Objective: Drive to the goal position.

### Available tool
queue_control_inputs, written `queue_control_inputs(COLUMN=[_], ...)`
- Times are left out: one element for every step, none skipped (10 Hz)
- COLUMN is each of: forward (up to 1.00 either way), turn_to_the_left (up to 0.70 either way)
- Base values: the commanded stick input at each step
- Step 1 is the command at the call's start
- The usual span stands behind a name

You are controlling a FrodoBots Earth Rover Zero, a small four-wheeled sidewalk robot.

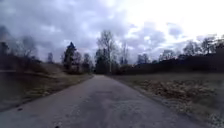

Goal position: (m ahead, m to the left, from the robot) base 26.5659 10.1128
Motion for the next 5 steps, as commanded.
queue_control_inputs(forward=[0.50, 0.50, 0.50, 0.50, 0.50], turn_to_the_left=[0.00, 0.00, 0.00, 0.00, 0.00])
